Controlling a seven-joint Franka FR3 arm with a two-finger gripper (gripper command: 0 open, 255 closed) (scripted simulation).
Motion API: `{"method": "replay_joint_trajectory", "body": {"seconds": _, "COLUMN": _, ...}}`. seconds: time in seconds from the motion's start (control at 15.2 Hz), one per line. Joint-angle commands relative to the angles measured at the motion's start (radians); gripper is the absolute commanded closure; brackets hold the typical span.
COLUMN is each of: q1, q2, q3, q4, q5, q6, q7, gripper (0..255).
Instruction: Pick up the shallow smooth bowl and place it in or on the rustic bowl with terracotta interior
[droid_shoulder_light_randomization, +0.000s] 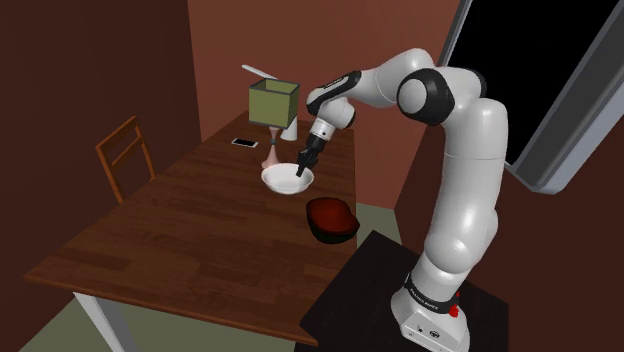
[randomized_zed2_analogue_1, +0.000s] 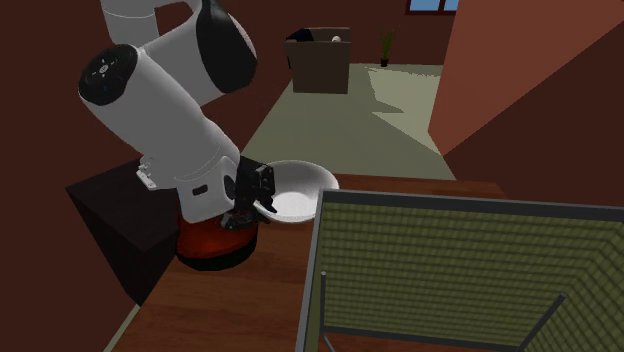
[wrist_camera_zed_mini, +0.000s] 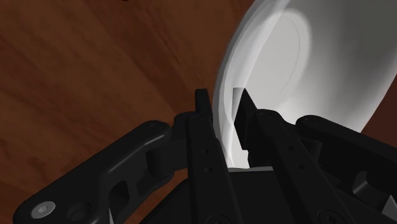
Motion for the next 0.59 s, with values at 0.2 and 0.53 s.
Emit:
{"method": "replay_joint_trajectory", "body": {"seconds": 0.2, "q1": -0.036, "q2": -0.119, "q3": -0.043, "q4": -0.155, "q5": -0.039, "q6": 0.004, "q7": -0.075, "gripper": 255}}
{"method": "replay_joint_trajectory", "body": {"seconds": 0.53, "q1": -0.079, "q2": -0.227, "q3": -0.093, "q4": -0.285, "q5": -0.096, "q6": -0.004, "q7": -0.144, "gripper": 255}}
